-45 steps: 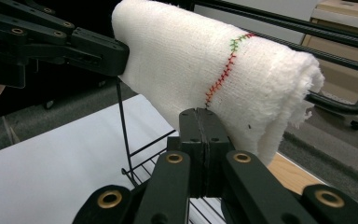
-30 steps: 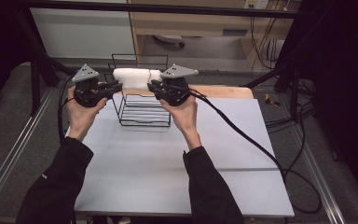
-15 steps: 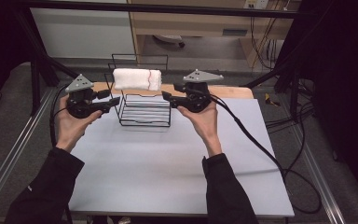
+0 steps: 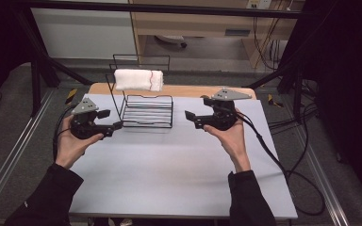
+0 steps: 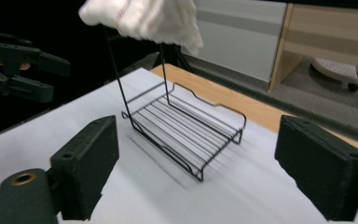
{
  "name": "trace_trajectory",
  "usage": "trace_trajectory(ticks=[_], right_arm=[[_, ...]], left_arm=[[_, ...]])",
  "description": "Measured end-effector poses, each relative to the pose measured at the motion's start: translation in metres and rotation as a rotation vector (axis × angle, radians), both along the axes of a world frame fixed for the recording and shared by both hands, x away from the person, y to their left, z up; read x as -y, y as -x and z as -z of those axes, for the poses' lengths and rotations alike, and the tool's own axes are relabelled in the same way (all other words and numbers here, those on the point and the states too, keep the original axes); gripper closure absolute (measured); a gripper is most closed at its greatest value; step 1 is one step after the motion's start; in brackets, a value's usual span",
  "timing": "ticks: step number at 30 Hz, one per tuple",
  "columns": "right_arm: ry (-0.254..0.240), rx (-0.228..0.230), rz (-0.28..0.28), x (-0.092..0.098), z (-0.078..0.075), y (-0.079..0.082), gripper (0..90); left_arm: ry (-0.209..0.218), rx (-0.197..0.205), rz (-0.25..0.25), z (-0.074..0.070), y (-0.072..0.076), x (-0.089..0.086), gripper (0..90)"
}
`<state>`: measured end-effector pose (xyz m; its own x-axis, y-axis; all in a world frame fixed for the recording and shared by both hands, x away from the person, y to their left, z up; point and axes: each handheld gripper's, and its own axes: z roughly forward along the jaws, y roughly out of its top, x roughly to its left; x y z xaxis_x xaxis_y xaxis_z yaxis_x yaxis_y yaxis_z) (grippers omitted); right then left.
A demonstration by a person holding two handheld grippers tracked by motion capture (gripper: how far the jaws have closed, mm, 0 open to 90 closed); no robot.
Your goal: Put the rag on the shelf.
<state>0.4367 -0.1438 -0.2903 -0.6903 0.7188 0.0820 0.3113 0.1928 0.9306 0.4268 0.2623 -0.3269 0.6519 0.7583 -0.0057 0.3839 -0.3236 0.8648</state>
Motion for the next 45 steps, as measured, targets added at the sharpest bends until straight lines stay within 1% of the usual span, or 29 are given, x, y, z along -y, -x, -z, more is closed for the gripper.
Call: trace_trajectory(ticks=[3, 6, 7, 10, 15, 17, 19, 22, 23, 24, 25, 26, 28, 29, 31, 34, 37, 41, 42, 45], right_arm=[[0.003, -0.024, 0.016, 0.013, 0.013, 0.003, 8.8], [-0.007, -0.048, 0.027, 0.026, 0.025, 0.006, 7.1], [-0.013, -0.054, 0.032, 0.030, 0.030, 0.007, 6.6], [-0.009, -0.078, 0.043, 0.041, 0.042, 0.011, 5.0], [0.005, -0.110, 0.056, 0.055, 0.062, 0.019, 3.3], [0.014, -0.125, 0.056, 0.059, 0.070, 0.023, 2.6], [0.021, -0.132, 0.057, 0.064, 0.078, 0.026, 2.5], [0.033, -0.142, 0.060, 0.071, 0.091, 0.032, 1.9], [0.037, -0.149, 0.059, 0.073, 0.095, 0.033, 1.8], [0.030, -0.155, 0.061, 0.075, 0.099, 0.035, 1.8], [0.033, -0.164, 0.059, 0.077, 0.103, 0.037, 1.6], [0.036, -0.173, 0.060, 0.079, 0.107, 0.039, 1.5], [0.045, -0.186, 0.061, 0.084, 0.115, 0.043, 1.1], [0.048, -0.193, 0.062, 0.086, 0.118, 0.044, 0.8], [0.053, -0.201, 0.066, 0.091, 0.124, 0.048, 0.7], [0.049, -0.210, 0.067, 0.099, 0.131, 0.054, 0.7], [0.054, -0.219, 0.073, 0.107, 0.137, 0.059, 0.7], [0.046, -0.231, 0.080, 0.116, 0.144, 0.066, 0.7], [0.046, -0.238, 0.083, 0.118, 0.146, 0.067, 0.7], [0.054, -0.247, 0.081, 0.121, 0.151, 0.071, 0.7]], left_arm=[[0.006, -0.023, 0.004, 0.012, 0.003, -0.001, 23.7], [0.007, -0.042, 0.003, 0.023, 0.006, -0.002, 19.8], [0.008, -0.046, 0.000, 0.027, 0.007, -0.003, 18.3], [0.018, -0.056, -0.001, 0.036, 0.009, -0.004, 16.0], [0.037, -0.068, -0.010, 0.050, 0.016, -0.007, 12.7], [0.040, -0.073, -0.012, 0.056, 0.019, -0.009, 11.5], [0.038, -0.080, -0.011, 0.062, 0.022, -0.012, 10.6], [0.048, -0.086, -0.013, 0.070, 0.027, -0.016, 9.4], [0.048, -0.091, -0.015, 0.073, 0.028, -0.018, 8.7], [0.052, -0.095, -0.019, 0.076, 0.030, -0.020, 7.9], [0.048, -0.098, -0.018, 0.079, 0.031, -0.022, 7.6], [0.054, -0.103, -0.022, 0.082, 0.033, -0.023, 7.4], [0.046, -0.110, -0.024, 0.087, 0.035, -0.026, 7.0], [0.051, -0.115, -0.024, 0.089, 0.036, -0.027, 7.0], [0.036, -0.110, -0.023, 0.091, 0.038, -0.029, 7.0], [0.045, -0.104, -0.027, 0.093, 0.041, -0.031, 7.0], [0.038, -0.094, -0.019, 0.095, 0.043, -0.032, 7.0], [0.015, -0.097, -0.006, 0.099, 0.046, -0.032, 6.9], [0.018, -0.099, -0.005, 0.101, 0.047, -0.032, 6.9], [0.007, -0.105, 0.003, 0.104, 0.048, -0.031, 6.9]])
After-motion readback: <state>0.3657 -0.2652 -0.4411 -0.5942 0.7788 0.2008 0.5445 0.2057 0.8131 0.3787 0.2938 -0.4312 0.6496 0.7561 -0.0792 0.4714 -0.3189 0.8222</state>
